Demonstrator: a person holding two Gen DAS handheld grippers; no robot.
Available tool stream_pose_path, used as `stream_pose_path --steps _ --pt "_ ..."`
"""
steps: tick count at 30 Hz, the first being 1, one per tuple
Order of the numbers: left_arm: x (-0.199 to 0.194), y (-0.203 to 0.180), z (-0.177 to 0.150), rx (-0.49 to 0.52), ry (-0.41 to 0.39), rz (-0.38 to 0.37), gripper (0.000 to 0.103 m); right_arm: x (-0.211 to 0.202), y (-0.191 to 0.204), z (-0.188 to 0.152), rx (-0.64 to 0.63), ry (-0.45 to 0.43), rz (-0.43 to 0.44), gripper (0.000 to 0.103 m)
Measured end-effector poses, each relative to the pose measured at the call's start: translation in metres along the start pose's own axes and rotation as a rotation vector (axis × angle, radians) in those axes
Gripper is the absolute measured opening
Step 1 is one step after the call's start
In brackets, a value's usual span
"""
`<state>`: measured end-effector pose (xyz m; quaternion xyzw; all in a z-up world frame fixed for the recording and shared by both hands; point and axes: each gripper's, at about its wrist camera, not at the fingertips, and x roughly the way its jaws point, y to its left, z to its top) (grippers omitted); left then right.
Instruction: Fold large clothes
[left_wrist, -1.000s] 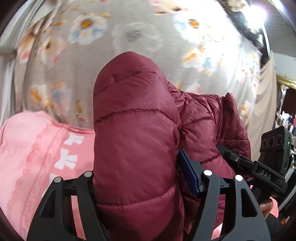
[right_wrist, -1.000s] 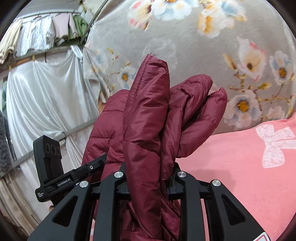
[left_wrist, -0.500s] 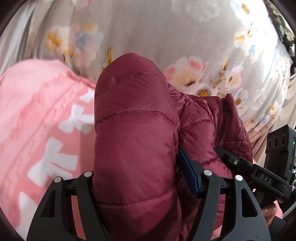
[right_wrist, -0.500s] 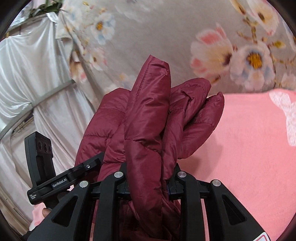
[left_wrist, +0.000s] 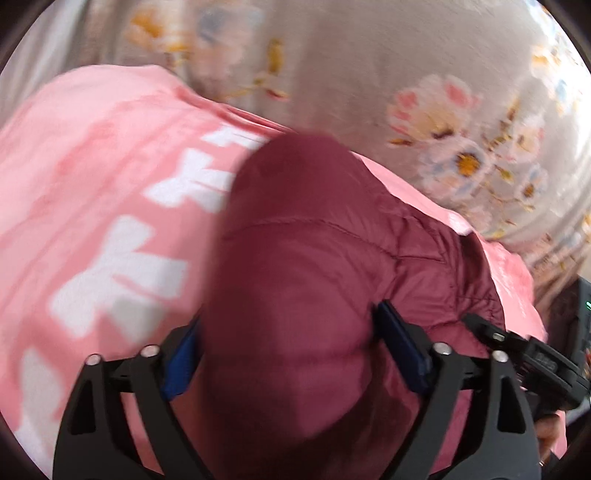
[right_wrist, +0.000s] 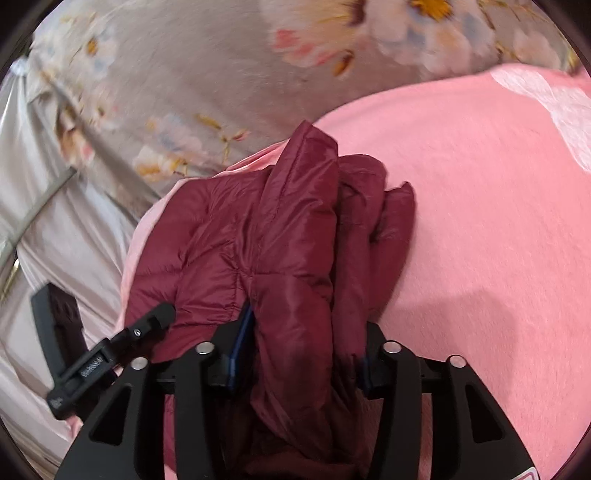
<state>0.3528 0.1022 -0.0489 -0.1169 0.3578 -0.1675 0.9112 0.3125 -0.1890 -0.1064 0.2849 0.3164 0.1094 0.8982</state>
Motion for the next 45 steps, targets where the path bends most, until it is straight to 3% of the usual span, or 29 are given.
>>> stream_pose_path --steps 3,5,7,9,12,14,17,20,23,27,30,33,36,41,45 --pt "-0.037 0.001 0.0 -0.036 -0.001 0.039 0.091 -0.032 0.005 -0.004 -0.008 -0.011 -0.062 0.056" --pt "-0.055 -0.007 0.0 -0.03 -0.006 0.113 0.091 -0.059 0.013 -0.009 -0.034 -0.041 -0.087 0.058" --pt "-0.064 -0.023 -0.001 0.005 0.011 0.179 0.091 -0.07 0.021 -0.016 -0.062 -0.027 -0.118 0.051" --pt "-0.066 -0.036 -0.004 0.035 0.03 0.203 0.091 -0.064 0.029 -0.025 -0.08 0.044 -0.122 0.03" --pt "-0.064 -0.051 -0.015 0.078 0.053 0.26 0.091 -0.063 0.043 -0.037 -0.118 0.068 -0.151 0.013" --pt "-0.058 -0.054 -0.024 0.078 0.074 0.283 0.091 -0.07 0.05 -0.045 -0.132 0.067 -0.134 0.011" --pt "-0.044 -0.053 -0.034 0.066 0.109 0.316 0.091 -0.068 0.055 -0.056 -0.184 0.075 -0.208 0.011" --pt "-0.035 -0.049 -0.042 0.05 0.128 0.318 0.092 -0.055 0.044 -0.063 -0.199 0.102 -0.274 0.011" --pt "-0.031 -0.047 -0.047 0.055 0.122 0.341 0.094 -0.058 0.038 -0.068 -0.17 0.102 -0.268 0.012" --pt "-0.031 -0.047 -0.049 0.062 0.115 0.352 0.094 -0.091 0.051 -0.069 -0.13 0.035 -0.318 0.017" --pt "-0.031 -0.049 -0.049 0.066 0.116 0.359 0.094 -0.106 0.074 -0.075 -0.19 -0.023 -0.33 0.017" --pt "-0.034 -0.049 -0.049 0.068 0.125 0.351 0.094 -0.094 0.087 -0.087 -0.224 0.032 -0.294 0.014" --pt "-0.037 -0.048 -0.051 0.074 0.132 0.347 0.094 -0.068 0.084 -0.103 -0.256 0.099 -0.317 0.009" --pt "-0.031 -0.047 -0.056 0.07 0.14 0.359 0.095 -0.048 0.054 -0.097 -0.203 0.146 -0.36 0.0" --pt "-0.026 -0.046 -0.06 0.072 0.14 0.369 0.095 -0.042 0.05 -0.092 -0.22 0.164 -0.356 0.0"
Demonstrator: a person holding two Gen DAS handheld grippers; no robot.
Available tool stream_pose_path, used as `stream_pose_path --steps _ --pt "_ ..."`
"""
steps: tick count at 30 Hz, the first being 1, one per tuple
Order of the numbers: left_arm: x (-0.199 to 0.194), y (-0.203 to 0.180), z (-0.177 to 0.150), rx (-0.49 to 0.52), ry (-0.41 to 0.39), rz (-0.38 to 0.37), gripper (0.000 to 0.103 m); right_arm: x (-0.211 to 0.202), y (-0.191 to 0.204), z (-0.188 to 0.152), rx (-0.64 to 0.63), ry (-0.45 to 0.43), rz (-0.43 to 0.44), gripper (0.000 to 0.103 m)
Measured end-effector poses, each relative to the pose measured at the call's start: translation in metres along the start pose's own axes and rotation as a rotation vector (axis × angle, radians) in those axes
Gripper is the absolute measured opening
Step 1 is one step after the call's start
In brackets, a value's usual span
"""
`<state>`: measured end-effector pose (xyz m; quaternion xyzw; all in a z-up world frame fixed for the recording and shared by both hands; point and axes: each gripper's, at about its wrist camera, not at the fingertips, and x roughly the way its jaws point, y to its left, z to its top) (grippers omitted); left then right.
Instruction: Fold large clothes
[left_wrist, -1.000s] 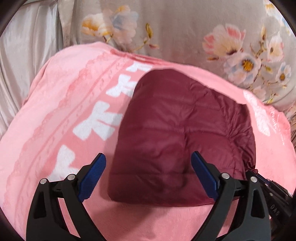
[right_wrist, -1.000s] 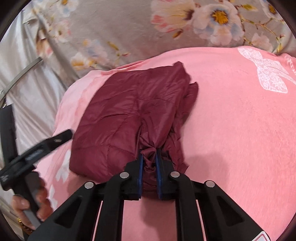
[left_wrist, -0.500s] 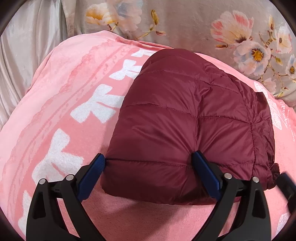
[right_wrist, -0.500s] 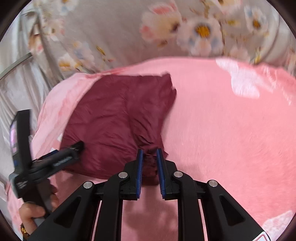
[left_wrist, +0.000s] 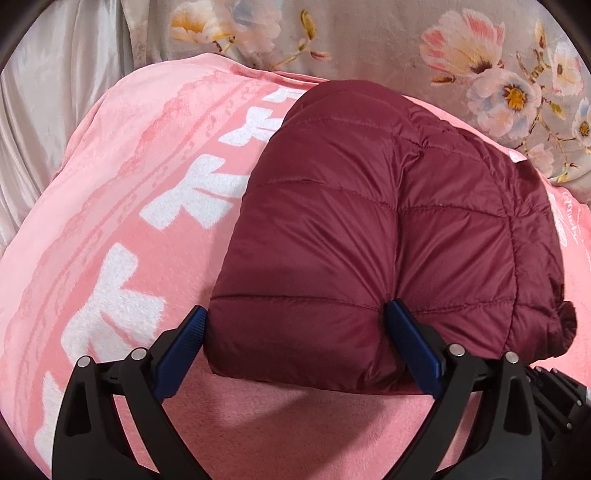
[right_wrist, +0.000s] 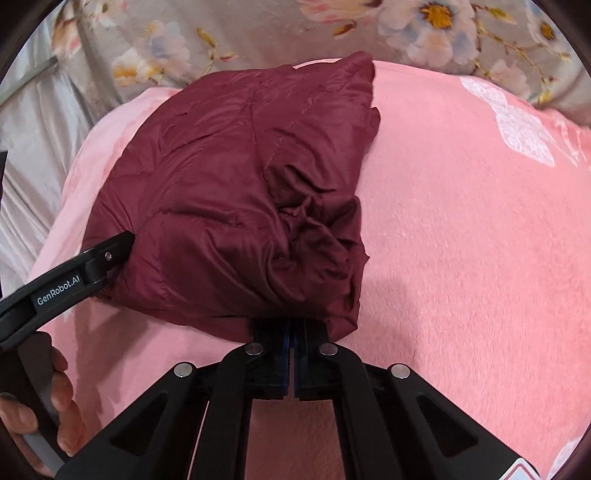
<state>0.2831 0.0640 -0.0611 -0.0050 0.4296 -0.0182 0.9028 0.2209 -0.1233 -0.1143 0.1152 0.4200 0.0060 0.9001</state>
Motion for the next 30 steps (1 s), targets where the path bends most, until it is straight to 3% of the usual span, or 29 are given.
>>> stream_pose_path --steps 6,10,12,16,20,26,30 --pt "0.006 0.006 -0.003 -0.021 0.01 -0.021 0.096 -0.014 0.003 0.0 -0.003 0.01 -0.037 0.0" --pt "0.006 0.002 -0.005 -0.012 -0.007 0.006 0.096 -0.079 0.006 -0.007 0.015 -0.145 -0.048 0.001" --pt "0.004 -0.001 -0.006 -0.004 -0.016 0.021 0.096 -0.093 0.009 0.003 0.004 -0.175 -0.033 0.001" --pt "0.003 -0.003 -0.008 0.006 -0.023 0.027 0.096 -0.06 0.014 0.025 -0.011 -0.11 -0.032 0.001" --pt "0.004 -0.004 -0.009 0.014 -0.024 0.03 0.098 -0.021 0.011 0.015 0.002 -0.03 -0.046 0.0" --pt "0.003 -0.006 -0.012 0.016 -0.054 0.045 0.098 -0.006 0.015 0.007 -0.041 -0.043 -0.076 0.0" --pt "-0.014 0.003 -0.019 -0.036 -0.109 0.003 0.098 -0.017 0.012 0.005 -0.027 -0.087 -0.059 0.001"
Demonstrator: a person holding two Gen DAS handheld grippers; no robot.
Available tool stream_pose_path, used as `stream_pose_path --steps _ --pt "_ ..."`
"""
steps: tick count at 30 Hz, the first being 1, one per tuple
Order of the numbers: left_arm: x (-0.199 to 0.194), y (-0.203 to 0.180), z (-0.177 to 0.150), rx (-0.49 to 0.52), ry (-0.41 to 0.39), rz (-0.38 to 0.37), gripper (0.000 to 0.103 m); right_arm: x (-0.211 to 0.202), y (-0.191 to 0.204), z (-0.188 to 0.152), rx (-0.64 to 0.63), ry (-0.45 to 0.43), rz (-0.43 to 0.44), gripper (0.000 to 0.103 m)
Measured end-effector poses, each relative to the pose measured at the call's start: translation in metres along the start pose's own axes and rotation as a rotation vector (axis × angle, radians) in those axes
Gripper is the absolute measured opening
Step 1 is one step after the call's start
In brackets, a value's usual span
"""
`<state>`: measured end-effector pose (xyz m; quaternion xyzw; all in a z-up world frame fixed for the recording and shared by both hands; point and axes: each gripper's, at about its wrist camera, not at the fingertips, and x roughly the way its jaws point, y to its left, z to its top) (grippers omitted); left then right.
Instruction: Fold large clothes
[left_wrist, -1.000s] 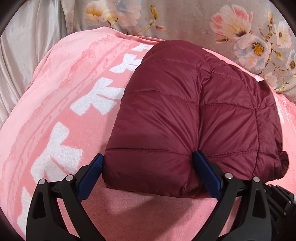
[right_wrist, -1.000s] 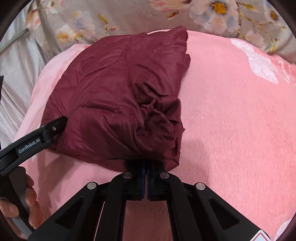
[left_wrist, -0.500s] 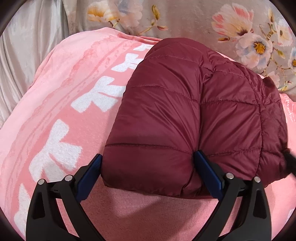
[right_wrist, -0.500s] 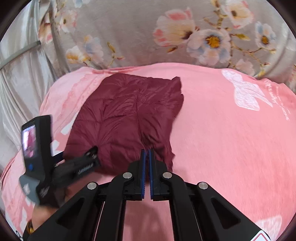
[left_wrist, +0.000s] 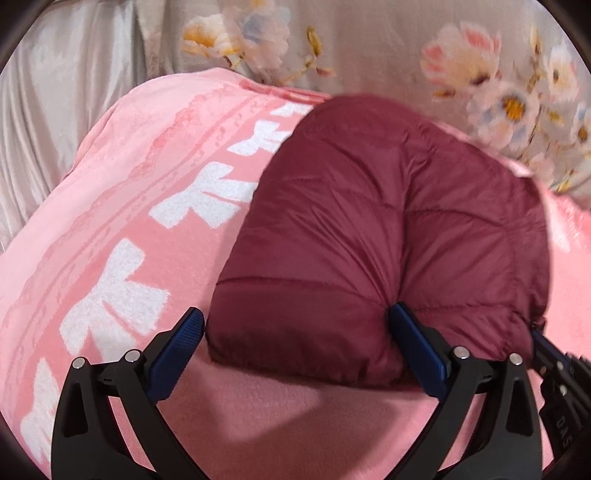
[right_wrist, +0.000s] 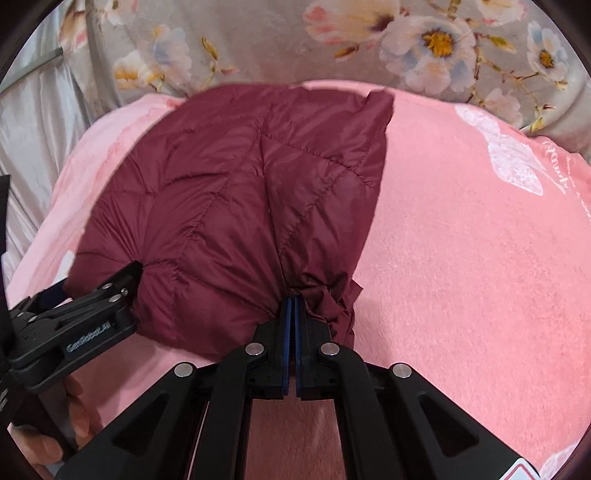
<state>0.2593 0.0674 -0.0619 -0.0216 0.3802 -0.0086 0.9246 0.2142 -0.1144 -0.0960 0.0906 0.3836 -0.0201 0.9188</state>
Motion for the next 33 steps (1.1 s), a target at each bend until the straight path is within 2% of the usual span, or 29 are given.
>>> stream_pose_path --steps 2,4,5,6,9,12,14,21,27,33 --pt "-0.014 0.004 -0.009 -0.035 -0.023 -0.029 0.098 -0.02 0.001 -0.009 -0.007 -0.055 0.008 0.007" --pt "-0.03 0.002 -0.021 -0.048 -0.041 -0.037 0.098 -0.037 0.002 -0.02 -0.018 -0.102 -0.013 0.024" --pt "-0.039 0.0 -0.029 -0.043 -0.054 -0.035 0.098 -0.047 0.0 -0.029 -0.022 -0.125 -0.037 0.052" --pt "-0.048 -0.004 -0.037 -0.034 -0.066 -0.024 0.098 -0.057 -0.002 -0.036 -0.026 -0.154 -0.046 0.069" --pt "-0.072 -0.018 -0.059 0.001 -0.108 -0.003 0.098 -0.081 -0.006 -0.057 -0.066 -0.217 -0.107 0.075" --pt "-0.089 -0.026 -0.072 0.015 -0.135 -0.003 0.098 -0.092 -0.009 -0.076 -0.106 -0.227 -0.154 0.081" --pt "-0.093 -0.032 -0.079 0.023 -0.126 0.004 0.098 -0.095 -0.014 -0.085 -0.116 -0.214 -0.177 0.081" --pt "-0.103 -0.046 -0.092 0.07 -0.119 0.069 0.098 -0.109 -0.033 -0.104 -0.038 -0.173 -0.15 0.084" --pt "-0.105 -0.051 -0.098 0.08 -0.113 0.104 0.098 -0.11 -0.024 -0.107 -0.072 -0.182 -0.158 0.084" --pt "-0.106 -0.056 -0.099 0.106 -0.12 0.121 0.098 -0.108 -0.03 -0.107 -0.047 -0.166 -0.129 0.084"
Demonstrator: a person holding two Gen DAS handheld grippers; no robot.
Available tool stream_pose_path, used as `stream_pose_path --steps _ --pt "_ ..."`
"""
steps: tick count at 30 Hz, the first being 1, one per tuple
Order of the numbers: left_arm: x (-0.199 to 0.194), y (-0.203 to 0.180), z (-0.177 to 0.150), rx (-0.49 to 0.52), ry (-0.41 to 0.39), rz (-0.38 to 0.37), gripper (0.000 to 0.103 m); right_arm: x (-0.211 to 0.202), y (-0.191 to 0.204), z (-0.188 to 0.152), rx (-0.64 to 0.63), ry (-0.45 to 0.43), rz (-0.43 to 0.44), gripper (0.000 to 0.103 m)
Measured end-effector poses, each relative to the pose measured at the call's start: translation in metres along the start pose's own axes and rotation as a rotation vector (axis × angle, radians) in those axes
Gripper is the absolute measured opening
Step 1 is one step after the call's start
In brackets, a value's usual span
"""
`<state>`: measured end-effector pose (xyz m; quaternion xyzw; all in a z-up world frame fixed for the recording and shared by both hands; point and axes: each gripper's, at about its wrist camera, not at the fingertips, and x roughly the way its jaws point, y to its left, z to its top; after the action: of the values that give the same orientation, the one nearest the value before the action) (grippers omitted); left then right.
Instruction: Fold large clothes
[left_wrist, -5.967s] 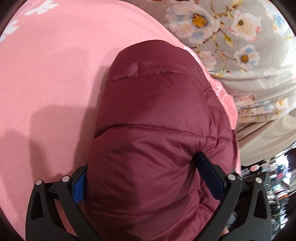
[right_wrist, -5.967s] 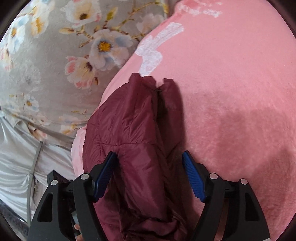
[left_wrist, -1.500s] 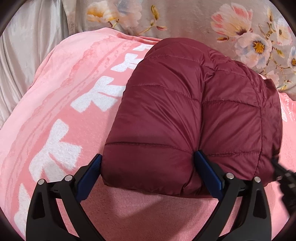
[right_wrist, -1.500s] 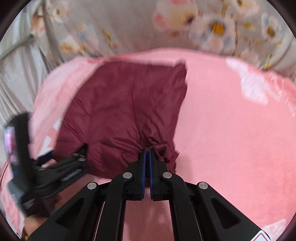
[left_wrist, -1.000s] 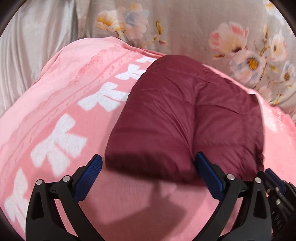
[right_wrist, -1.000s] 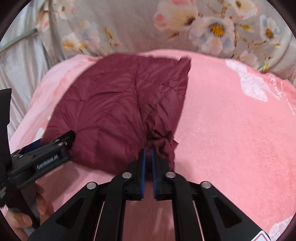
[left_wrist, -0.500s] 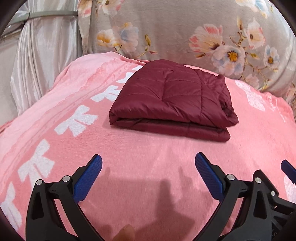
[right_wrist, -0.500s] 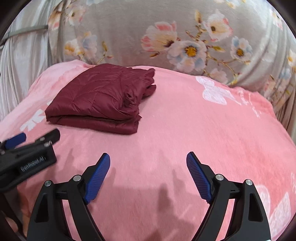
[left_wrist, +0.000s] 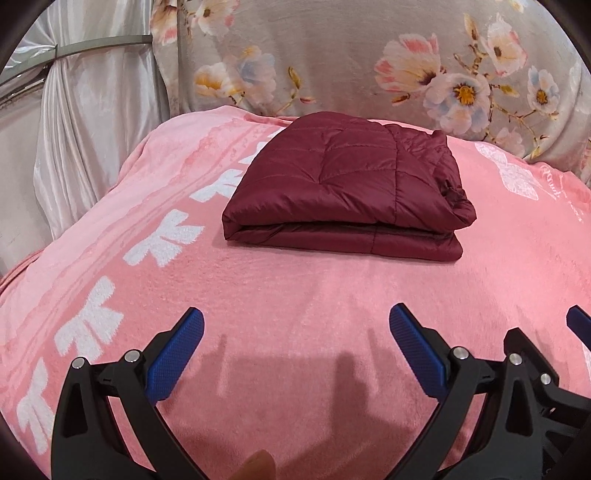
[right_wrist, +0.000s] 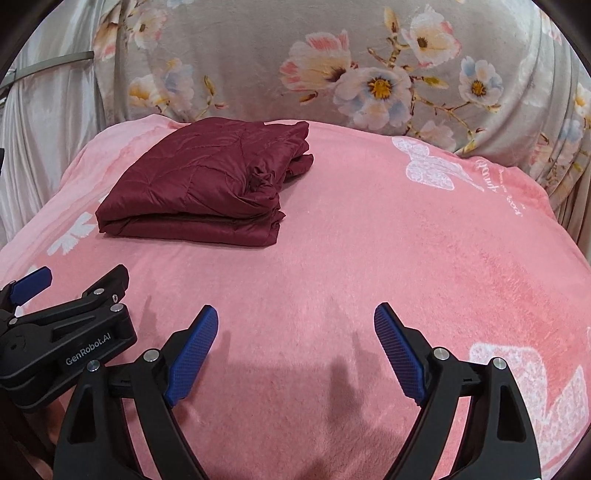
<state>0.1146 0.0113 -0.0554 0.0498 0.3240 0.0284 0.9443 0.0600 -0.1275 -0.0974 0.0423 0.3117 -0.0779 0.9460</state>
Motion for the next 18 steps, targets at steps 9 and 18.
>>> stream_pose_path --steps 9,18 --pt "0.0009 0.0016 -0.0001 -0.001 -0.001 0.006 0.098 -0.0006 0.0002 -0.0009 0.002 -0.004 0.0 0.084" --pt "-0.0023 0.0005 -0.0003 -0.004 -0.011 0.017 0.098 -0.001 -0.0004 -0.0009 -0.002 -0.01 -0.002 0.084"
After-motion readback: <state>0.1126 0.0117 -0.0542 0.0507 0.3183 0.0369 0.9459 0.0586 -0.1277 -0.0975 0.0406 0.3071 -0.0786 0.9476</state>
